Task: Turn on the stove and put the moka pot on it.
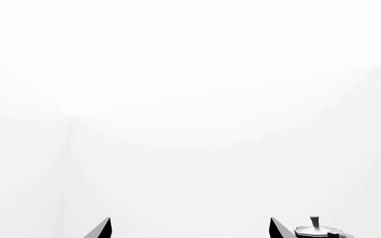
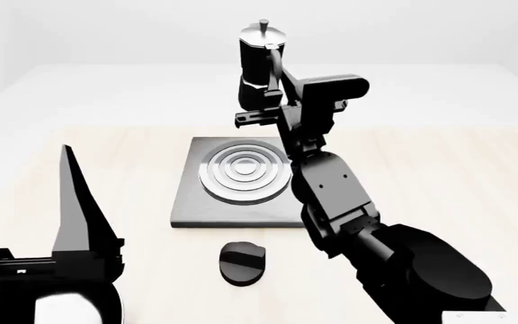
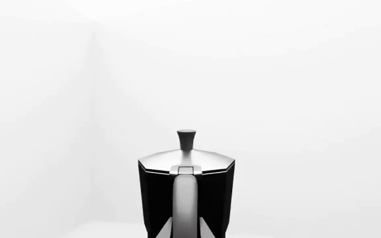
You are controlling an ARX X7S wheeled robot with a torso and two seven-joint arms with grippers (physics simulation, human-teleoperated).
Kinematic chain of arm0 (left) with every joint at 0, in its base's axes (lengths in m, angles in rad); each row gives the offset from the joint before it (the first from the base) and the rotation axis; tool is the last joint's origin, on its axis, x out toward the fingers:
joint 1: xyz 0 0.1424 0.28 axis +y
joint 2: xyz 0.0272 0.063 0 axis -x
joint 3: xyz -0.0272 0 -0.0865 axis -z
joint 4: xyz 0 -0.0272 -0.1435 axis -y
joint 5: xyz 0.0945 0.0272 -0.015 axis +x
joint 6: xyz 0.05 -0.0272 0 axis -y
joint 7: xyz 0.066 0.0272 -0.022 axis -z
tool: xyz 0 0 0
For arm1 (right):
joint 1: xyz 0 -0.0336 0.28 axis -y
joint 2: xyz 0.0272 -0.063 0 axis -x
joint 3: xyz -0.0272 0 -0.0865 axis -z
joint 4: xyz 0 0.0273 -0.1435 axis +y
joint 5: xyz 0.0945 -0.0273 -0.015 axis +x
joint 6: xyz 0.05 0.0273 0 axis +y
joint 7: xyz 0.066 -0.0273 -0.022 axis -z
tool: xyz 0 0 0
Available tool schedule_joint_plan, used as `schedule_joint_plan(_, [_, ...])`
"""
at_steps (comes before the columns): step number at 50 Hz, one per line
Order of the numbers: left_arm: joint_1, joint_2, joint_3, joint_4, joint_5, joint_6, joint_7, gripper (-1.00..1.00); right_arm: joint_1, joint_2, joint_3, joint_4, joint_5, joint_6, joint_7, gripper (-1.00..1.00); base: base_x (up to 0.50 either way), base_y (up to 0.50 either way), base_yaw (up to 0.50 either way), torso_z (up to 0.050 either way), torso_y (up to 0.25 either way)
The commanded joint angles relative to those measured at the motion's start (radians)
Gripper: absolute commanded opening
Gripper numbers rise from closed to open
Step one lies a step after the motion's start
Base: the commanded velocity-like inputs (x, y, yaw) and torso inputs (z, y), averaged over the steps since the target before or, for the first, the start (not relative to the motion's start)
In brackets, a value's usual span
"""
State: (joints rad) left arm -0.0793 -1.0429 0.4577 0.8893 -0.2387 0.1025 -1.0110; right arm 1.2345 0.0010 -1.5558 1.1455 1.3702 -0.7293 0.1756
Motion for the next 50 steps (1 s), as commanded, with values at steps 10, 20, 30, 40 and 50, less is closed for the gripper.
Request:
schedule_joint_plan(10, [0.005,0.008,0.005,-0.008,-0.002,-0.008,0.005,1.0,0.01,-0.001,0.025,-0.017,-0.064,-0.022,0.02,-1.0,0.0,0.0,0.0,0.0,0.002])
schedule_joint_plan(20, [-0.002,0.017,0.011,-0.018,-0.005,-0.008,0.016,1.0,-0.012,-0.001,0.027,-0.015,-0.083,-0.053,0.023,-1.0,0.0,0.0,0.0,0.0,0.001])
schedule_joint_plan(30, [0.006,0.016,0.01,-0.02,-0.003,-0.006,0.015,1.0,0.011,-0.001,0.026,-0.031,-0.086,-0.047,0.033,-1.0,0.0,0.0,0.0,0.001,0.001])
schedule_joint_plan(40, [0.015,0.014,0.008,-0.025,-0.004,0.003,0.016,1.0,0.008,-0.001,0.028,-0.034,-0.087,-0.061,0.033,-1.0,0.0,0.0,0.0,0.0,-0.09])
schedule_joint_plan(50, [0.014,0.025,0.015,-0.036,-0.002,0.006,0.024,1.0,0.007,-0.001,0.03,-0.03,-0.088,-0.072,0.038,-1.0,0.0,0.0,0.0,0.0,-0.121])
